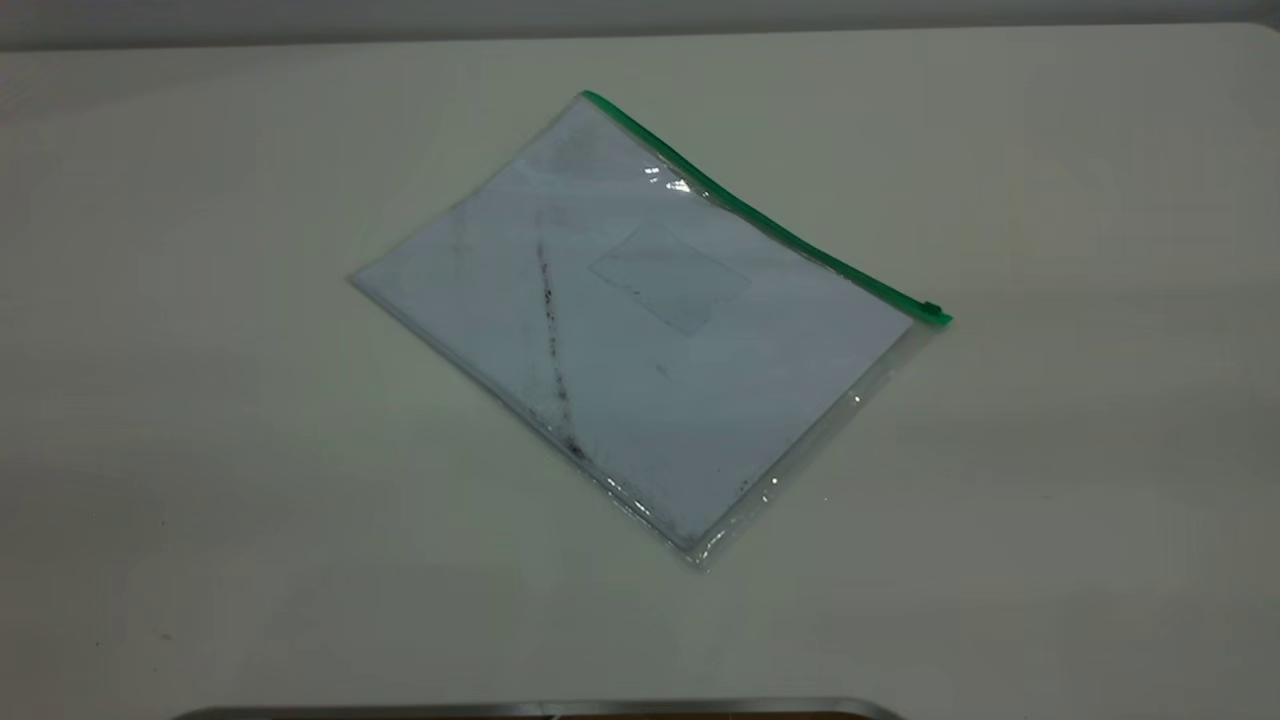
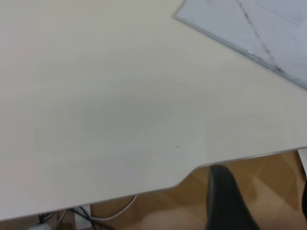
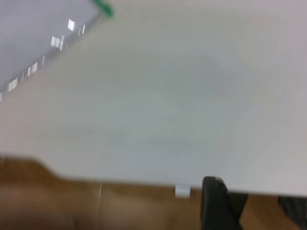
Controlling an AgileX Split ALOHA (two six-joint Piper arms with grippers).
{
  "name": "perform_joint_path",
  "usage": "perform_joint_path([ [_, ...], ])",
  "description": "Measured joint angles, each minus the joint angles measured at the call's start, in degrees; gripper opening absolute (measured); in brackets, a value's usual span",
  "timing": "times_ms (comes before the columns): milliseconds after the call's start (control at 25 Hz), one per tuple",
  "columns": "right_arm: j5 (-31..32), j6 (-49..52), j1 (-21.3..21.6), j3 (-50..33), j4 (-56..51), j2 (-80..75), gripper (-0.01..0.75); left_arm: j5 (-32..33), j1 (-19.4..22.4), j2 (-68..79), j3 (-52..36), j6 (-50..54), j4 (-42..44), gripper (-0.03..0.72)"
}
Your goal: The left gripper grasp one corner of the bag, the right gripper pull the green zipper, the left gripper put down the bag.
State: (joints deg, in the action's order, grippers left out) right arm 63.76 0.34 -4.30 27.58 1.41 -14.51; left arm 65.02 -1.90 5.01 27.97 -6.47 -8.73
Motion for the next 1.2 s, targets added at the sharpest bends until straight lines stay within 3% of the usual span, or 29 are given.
perform_joint_path([
  [240,0.81,0.0,1.99,0.0,-0.12,15.24,0.47,0.15,0.33,-3.46,0.0,0.07,-0.05,0.447],
  [520,1.24,0.0,2.77,0.0,-0.13,15.44,0.47,0.62,3.23,-6.06,0.0,0.27,-0.18,0.447],
  [1200,1.24,0.03,2.77,0.0,-0.18,15.44,0.468,0.68,1.87,-6.08,0.0,0.27,-0.24,0.447],
])
